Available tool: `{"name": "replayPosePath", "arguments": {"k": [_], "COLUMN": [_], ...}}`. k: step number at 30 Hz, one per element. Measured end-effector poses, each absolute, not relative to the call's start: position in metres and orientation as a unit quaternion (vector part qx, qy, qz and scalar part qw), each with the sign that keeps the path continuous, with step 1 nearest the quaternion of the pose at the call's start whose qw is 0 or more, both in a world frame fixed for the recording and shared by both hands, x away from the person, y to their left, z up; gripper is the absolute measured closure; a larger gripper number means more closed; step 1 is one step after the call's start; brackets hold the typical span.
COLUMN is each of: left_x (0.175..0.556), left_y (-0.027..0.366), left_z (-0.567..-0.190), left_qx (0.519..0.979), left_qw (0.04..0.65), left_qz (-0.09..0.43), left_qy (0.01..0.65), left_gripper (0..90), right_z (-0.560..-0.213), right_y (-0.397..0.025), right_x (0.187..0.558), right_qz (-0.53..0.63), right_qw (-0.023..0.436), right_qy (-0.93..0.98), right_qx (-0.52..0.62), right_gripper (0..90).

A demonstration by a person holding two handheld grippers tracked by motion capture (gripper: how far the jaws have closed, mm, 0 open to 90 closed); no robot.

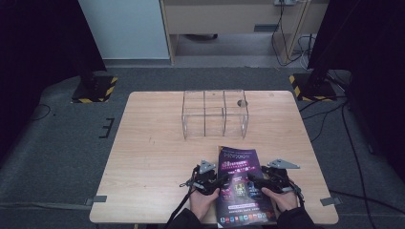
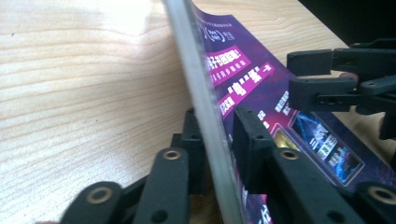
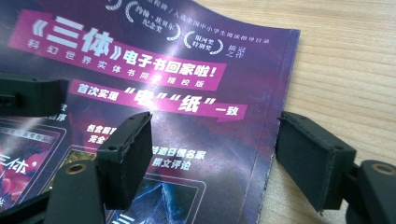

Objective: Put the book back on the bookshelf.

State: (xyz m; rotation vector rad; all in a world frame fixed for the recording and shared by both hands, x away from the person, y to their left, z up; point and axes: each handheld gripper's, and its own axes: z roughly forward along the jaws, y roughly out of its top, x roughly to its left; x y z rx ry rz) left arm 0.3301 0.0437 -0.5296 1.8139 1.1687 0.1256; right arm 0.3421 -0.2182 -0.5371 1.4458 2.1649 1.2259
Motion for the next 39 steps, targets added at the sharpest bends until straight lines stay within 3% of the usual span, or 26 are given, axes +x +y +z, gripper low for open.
{"name": "replayPosePath", "arguments": {"k": [7, 27, 39], "left_x": [0.33, 0.325, 0.321], "left_y": [0.044, 0.056, 0.064], "left_z": [-0.52, -0.477, -0.467], "left_qx": [0.735, 0.719, 0.71], "left_qw": [0.488, 0.543, 0.562], "left_qz": [0.047, 0.072, 0.083], "left_qy": [0.468, 0.427, 0.416], "left_gripper": [82.7, 83.4, 83.4], "right_z": [-0.534, -0.519, -0.524], "right_y": [-0.219, -0.223, -0.22], "right_x": [0.341, 0.341, 0.342], "right_qz": [0.436, 0.49, 0.505], "right_qw": [0.128, 0.116, 0.059], "right_qy": [0.745, 0.727, 0.731], "right_qx": [0.488, 0.466, 0.455], "right_gripper": [23.1, 17.2, 17.4]}}
